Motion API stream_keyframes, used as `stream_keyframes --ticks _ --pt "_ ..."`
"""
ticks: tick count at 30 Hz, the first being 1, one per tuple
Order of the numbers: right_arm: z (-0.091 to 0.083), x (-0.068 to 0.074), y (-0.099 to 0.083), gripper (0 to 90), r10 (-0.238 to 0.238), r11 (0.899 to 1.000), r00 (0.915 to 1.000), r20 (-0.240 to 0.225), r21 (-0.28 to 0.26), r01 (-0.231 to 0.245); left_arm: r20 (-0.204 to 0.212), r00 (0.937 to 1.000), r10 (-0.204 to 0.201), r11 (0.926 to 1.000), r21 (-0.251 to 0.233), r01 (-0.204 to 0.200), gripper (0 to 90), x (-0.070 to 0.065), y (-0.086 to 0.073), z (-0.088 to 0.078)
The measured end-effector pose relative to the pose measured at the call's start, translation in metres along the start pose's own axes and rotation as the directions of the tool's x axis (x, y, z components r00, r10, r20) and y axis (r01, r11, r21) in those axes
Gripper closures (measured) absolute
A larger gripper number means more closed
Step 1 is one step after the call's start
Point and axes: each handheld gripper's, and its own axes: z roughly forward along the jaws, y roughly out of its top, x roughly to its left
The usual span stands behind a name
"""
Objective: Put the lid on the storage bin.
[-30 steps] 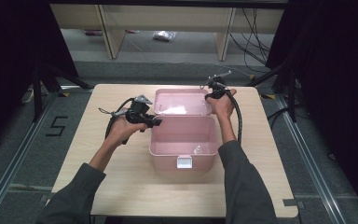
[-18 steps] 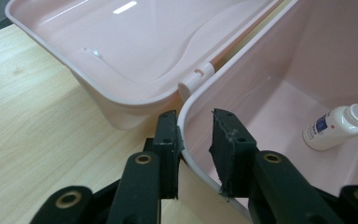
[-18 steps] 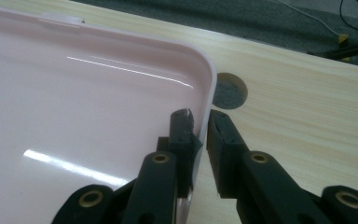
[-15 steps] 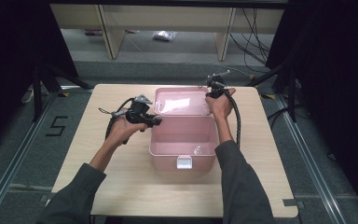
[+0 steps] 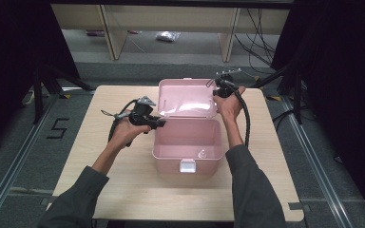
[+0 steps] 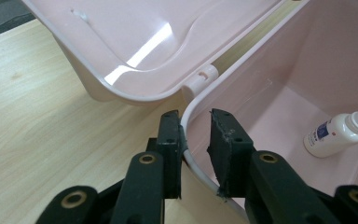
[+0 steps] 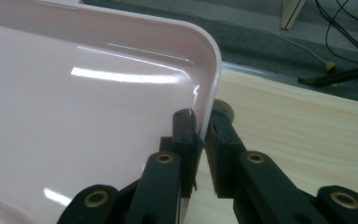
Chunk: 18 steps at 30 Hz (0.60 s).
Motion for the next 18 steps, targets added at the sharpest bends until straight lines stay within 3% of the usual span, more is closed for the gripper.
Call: stream_keyframes --ticks 7,8,10,13,18 --pt "-0.02 -0.002 0.002 83.8 -0.033 0.997 0.9994 -0.004 -0.073 0.033 -0.001 1.0 -0.003 1.0 -0.002 0.003 74.3 0.001 0.0 0.002" --pt "-0.022 0.001 0.002 83.9 0.019 0.996 0.9996 -0.019 -0.083 -0.02 -0.004 1.0 -0.001 1.0 -0.002 0.001 74.4 0.001 0.0 0.002" --pt "-0.028 -0.002 0.001 83.9 -0.009 0.995 0.9995 -0.029 -0.1 0.006 0.0 1.0 -0.003 1.0 -0.003 0.003 74.6 0.001 0.0 0.002" --pt "-0.035 0.0 0.0 84.0 0.0 0.992 0.9993 -0.038 -0.13 -0.005 -0.007 1.0 -0.002 1.0 -0.003 0.002 74.9 0.0 0.0 0.002" --pt "-0.046 -0.001 -0.003 84.3 -0.022 0.987 0.9988 -0.043 -0.162 0.015 -0.012 0.9999 -0.001 1.0 -0.004 0.001 75.4 0.0 0.0 0.002"
